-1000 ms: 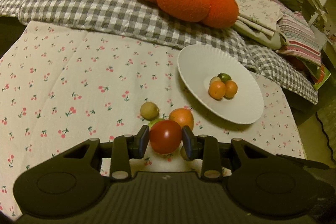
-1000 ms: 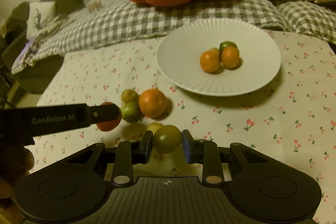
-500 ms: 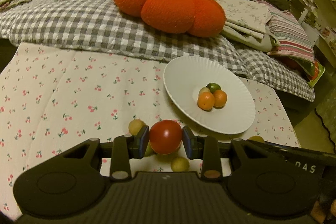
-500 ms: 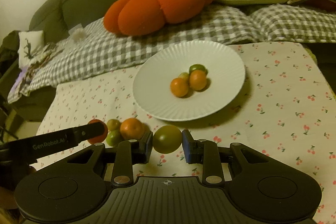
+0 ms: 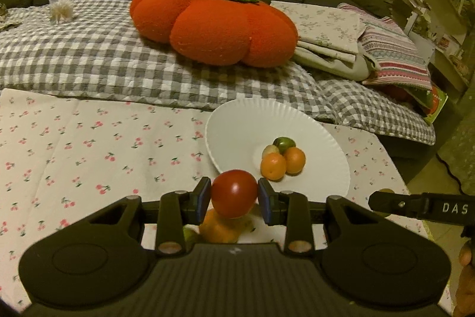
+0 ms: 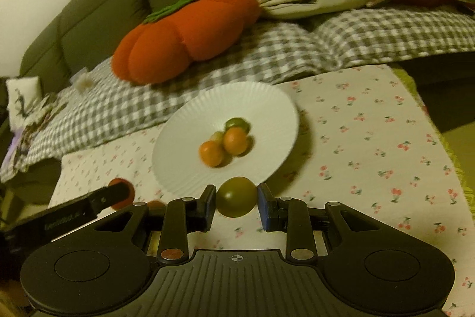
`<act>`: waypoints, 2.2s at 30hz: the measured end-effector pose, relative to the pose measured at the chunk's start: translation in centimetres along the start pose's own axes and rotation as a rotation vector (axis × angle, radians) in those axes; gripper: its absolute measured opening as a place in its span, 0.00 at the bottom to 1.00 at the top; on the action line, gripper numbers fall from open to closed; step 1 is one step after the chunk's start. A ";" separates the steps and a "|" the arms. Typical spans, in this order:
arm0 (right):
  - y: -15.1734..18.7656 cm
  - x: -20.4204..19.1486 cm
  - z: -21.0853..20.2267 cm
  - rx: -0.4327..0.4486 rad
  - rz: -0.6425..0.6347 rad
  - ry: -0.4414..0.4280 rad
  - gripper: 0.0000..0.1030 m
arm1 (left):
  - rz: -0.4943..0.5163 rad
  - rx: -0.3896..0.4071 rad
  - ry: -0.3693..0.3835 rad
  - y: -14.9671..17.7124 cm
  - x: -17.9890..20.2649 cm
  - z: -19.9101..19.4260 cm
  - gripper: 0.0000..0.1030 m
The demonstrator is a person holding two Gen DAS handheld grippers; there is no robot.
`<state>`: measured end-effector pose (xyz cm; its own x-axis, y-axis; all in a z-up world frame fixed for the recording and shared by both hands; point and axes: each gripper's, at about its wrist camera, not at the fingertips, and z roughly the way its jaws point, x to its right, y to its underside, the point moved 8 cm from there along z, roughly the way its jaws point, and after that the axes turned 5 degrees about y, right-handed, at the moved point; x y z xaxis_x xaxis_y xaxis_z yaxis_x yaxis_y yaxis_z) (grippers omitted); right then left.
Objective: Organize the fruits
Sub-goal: 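Carry the tomato and dark green plum to the plate and release both, then move both tools back to the remaining fruits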
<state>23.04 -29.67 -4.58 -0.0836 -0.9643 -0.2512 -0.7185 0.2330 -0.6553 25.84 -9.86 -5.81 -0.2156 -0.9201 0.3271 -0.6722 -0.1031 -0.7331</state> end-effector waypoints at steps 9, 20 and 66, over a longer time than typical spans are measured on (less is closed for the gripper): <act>-1.3 1.1 1.4 0.009 0.027 0.011 0.27 | 0.032 0.008 0.064 -0.8 0.9 2.0 0.32; -0.3 -1.7 4.5 0.028 -0.135 0.033 0.27 | 0.105 -0.014 0.057 -0.6 1.6 5.1 0.32; -0.6 -2.0 0.9 0.056 -0.090 -0.008 0.52 | -0.074 -0.102 -0.028 1.3 -3.5 -1.9 0.60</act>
<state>24.27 -27.75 -4.32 -0.0149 -0.9807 -0.1949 -0.6830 0.1523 -0.7144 24.38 -6.05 -6.80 -0.1434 -0.9218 0.3602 -0.7547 -0.1336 -0.6423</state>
